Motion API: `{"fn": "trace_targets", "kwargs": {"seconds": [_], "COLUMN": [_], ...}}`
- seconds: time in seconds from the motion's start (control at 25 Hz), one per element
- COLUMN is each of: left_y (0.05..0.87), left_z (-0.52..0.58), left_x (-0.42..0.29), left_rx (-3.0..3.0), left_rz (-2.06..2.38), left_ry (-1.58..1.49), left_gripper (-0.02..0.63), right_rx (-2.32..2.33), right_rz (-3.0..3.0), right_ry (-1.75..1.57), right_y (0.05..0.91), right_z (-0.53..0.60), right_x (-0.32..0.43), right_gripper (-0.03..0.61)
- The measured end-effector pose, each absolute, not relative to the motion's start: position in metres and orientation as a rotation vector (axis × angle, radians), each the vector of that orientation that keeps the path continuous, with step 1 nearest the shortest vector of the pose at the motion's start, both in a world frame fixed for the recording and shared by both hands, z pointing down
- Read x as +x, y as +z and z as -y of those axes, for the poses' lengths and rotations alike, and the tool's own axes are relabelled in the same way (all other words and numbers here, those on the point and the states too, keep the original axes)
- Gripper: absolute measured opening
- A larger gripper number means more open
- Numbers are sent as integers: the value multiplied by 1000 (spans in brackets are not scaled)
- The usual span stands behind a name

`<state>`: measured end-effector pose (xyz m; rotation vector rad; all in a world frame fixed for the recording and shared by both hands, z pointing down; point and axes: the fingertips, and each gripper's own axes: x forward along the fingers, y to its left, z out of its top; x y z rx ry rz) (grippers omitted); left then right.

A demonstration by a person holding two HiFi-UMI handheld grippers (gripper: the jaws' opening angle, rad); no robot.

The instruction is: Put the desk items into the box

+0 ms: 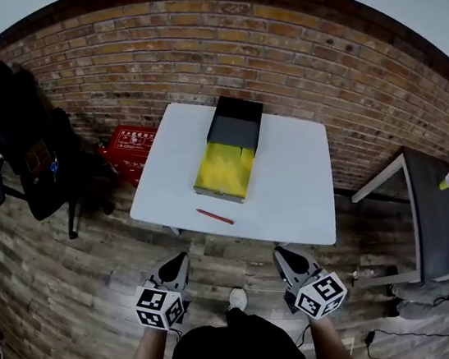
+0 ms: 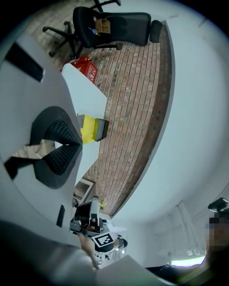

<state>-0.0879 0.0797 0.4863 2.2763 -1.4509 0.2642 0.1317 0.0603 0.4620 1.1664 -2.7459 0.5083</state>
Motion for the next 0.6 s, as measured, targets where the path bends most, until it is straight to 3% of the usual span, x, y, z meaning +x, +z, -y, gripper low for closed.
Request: {"fn": "trace_targets", "kwargs": {"seconds": [0.6], "left_y": [499], "left_z": [-19], "left_x": [-49], "left_rx": [2236], "left_rz": [1497], "left_ry": [319], "left_gripper": [14], "right_rx": [1012], "right_rz": [2769], "right_ry": [557], "right_y": [483], "right_z": [8], "right_x": [157], "right_gripper": [21]}}
